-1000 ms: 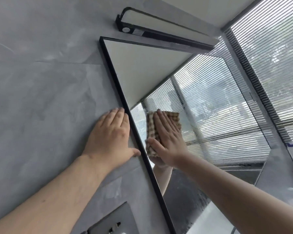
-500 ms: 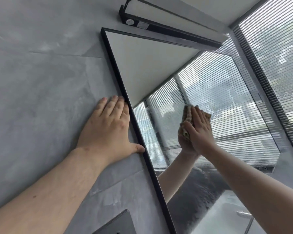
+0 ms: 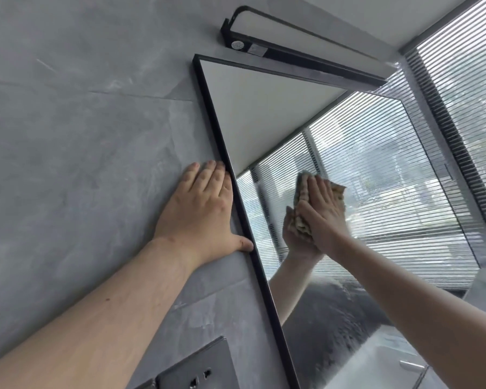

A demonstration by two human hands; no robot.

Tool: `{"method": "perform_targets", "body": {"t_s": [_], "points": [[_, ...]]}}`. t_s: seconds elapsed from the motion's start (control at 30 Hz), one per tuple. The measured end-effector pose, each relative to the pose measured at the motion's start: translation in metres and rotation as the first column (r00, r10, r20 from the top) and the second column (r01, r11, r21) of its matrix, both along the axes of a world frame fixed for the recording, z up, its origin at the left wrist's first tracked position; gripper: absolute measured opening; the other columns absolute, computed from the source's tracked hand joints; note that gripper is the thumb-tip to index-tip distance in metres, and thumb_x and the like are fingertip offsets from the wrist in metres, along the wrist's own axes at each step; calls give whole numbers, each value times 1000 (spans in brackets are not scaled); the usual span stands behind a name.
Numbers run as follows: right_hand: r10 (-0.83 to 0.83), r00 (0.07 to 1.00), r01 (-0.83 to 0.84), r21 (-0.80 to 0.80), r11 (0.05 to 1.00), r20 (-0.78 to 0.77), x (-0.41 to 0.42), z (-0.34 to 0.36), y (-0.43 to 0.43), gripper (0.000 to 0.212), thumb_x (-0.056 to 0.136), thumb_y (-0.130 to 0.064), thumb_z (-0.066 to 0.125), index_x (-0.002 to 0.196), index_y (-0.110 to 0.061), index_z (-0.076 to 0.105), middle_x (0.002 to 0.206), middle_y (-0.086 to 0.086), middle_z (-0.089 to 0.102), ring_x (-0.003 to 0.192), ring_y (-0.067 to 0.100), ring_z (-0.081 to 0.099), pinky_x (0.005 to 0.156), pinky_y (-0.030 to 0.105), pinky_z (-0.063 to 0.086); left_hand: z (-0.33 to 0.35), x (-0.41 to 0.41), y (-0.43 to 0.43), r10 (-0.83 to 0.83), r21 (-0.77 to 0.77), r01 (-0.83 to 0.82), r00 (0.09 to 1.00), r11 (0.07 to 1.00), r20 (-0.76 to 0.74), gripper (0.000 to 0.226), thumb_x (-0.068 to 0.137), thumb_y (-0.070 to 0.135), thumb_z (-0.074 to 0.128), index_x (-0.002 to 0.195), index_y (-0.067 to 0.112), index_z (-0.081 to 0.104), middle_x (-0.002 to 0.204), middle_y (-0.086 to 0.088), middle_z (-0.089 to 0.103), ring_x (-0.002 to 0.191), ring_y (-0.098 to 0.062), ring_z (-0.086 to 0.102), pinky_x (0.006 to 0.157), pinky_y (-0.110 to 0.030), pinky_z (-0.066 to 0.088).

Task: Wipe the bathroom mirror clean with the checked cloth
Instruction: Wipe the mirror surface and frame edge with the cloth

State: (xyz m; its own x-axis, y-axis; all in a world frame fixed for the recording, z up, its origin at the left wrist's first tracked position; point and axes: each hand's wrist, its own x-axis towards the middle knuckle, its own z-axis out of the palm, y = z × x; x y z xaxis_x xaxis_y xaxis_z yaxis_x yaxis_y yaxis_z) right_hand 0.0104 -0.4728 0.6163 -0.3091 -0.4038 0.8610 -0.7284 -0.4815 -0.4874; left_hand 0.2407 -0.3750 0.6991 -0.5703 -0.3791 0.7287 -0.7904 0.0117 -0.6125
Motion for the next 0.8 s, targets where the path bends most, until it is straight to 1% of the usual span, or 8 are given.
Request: {"method": "perform_targets", "body": {"t_s": [0.13, 0.23, 0.33, 0.4, 0.53, 0.63, 0.73, 0.8], "points": [[140, 959, -154, -40, 987, -246, 29, 19, 26, 77, 79, -53, 19, 149, -39, -8, 161, -15, -16, 148, 2, -19, 116, 19, -21, 0, 0, 1, -8, 11, 8, 1000, 1000, -11, 138, 63, 96, 41, 157, 2, 5, 167, -13, 5, 154, -25, -1, 125, -44, -4], [21, 938, -46, -64, 997, -345, 17, 11, 34, 77, 88, -47, 32, 156, -37, -3, 163, -12, -14, 148, 5, -20, 117, 23, -17, 1, 0, 1, -8, 17, 9, 1000, 1000, -10, 138, 63, 96, 41, 157, 2, 6, 167, -13, 5, 154, -25, -1, 125, -43, -5], [-240, 891, 132, -285, 949, -385, -3, 1, 29, 68, 92, -52, 41, 154, -25, 31, 163, 0, 24, 150, 24, 23, 124, 45, 17, 1, 1, 0, -7, 15, 7, 1000, 1000, -8, 138, 63, 97, 40, 157, 2, 7, 167, -13, 4, 154, -25, -2, 125, -44, -4], [-206, 881, 78, -299, 951, -426, -3, 3, 26, 62, 95, -50, 37, 150, -20, 41, 157, 1, 37, 144, 25, 36, 116, 51, 33, 0, 1, 1, -18, 11, 18, 1000, 1000, -12, 137, 63, 96, 41, 157, 2, 8, 167, -13, 6, 154, -25, -1, 125, -43, -4], [100, 956, -153, -176, 972, -277, 16, 24, 26, 67, 92, -57, 19, 153, -33, 29, 161, -15, 17, 148, -1, 7, 123, 32, 4, 0, 1, 1, -24, 7, 24, 1000, 1000, -13, 136, 64, 95, 43, 157, 2, 8, 167, -13, 6, 154, -25, 0, 125, -43, -4], [312, 946, -324, -172, 930, -92, 29, 45, 24, 70, 86, -58, 22, 150, -35, 33, 162, -14, 21, 150, 0, 9, 125, 37, 2, 0, 1, 0, -18, 6, 18, 1000, 1000, -10, 136, 65, 95, 43, 157, 2, 8, 167, -12, 5, 154, -24, -1, 125, -43, -3], [344, 937, -349, -134, 928, -59, 37, 43, 28, 65, 89, -54, 25, 152, -36, 28, 163, -13, 16, 151, 3, 4, 125, 38, -2, -1, 2, 0, -20, 3, 20, 1000, 1000, -12, 136, 64, 95, 43, 157, 2, 10, 167, -13, 8, 154, -25, 1, 125, -43, -3], [250, 953, -270, -106, 957, -172, 41, 26, 33, 65, 89, -59, 20, 151, -41, 15, 164, -13, 9, 151, 2, -3, 122, 28, -10, -1, 1, 0, -17, 1, 17, 1000, 1000, -13, 137, 62, 95, 44, 157, 2, 11, 167, -13, 9, 154, -25, 2, 125, -43, -2]]}}
